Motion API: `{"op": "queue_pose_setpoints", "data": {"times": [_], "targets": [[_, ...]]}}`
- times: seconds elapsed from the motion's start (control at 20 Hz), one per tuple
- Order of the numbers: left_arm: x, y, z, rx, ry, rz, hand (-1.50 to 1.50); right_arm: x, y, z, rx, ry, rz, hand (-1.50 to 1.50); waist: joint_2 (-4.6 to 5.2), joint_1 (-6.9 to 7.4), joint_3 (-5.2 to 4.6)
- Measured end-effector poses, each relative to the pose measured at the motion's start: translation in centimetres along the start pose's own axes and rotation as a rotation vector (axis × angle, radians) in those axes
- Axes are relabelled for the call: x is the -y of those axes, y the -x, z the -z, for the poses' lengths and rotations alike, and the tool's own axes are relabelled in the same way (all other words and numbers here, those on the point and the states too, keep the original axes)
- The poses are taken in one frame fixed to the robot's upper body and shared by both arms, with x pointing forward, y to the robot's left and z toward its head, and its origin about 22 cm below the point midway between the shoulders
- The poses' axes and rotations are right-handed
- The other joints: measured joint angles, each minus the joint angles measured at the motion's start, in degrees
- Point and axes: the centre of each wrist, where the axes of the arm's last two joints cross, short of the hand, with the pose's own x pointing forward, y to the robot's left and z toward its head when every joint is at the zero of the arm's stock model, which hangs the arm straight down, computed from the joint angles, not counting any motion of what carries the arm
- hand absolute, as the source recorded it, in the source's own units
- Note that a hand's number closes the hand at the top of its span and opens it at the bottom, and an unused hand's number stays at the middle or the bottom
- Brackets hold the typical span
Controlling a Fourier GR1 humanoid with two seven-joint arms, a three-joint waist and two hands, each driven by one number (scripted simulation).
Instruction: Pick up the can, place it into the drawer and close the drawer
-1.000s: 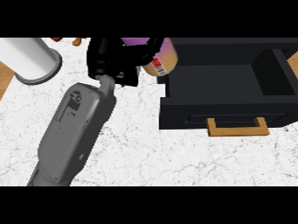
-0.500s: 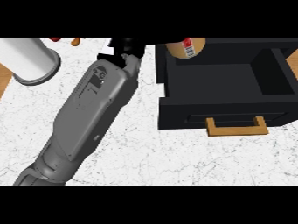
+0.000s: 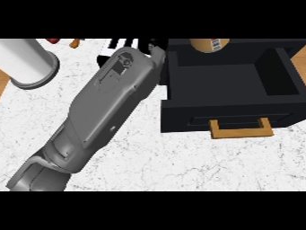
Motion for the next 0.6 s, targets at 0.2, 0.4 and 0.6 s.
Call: {"op": "queue_pose_setpoints", "data": {"times": [0.2, 0.4, 0.6], "targets": [[1.0, -0.2, 0.6, -0.013, 0.0, 0.009, 1.5, 0.2, 0.1, 0.2, 0.003, -0.006, -0.007, -1.5, 0.12, -0.53, 0.02], [1.6, 0.5, 0.6, -0.031, -0.006, 0.017, 1.5, -0.3, -0.1, 0.2, 0.004, -0.01, -0.008, -1.5, 0.21, -1.02, 0.04], [2.3, 0.7, 0.8, -0.039, -0.017, 0.04, 1.5, 0.1, -0.1, 0.5, 0.009, -0.017, -0.003, -1.5, 0.3, -1.48, 0.06]]}}
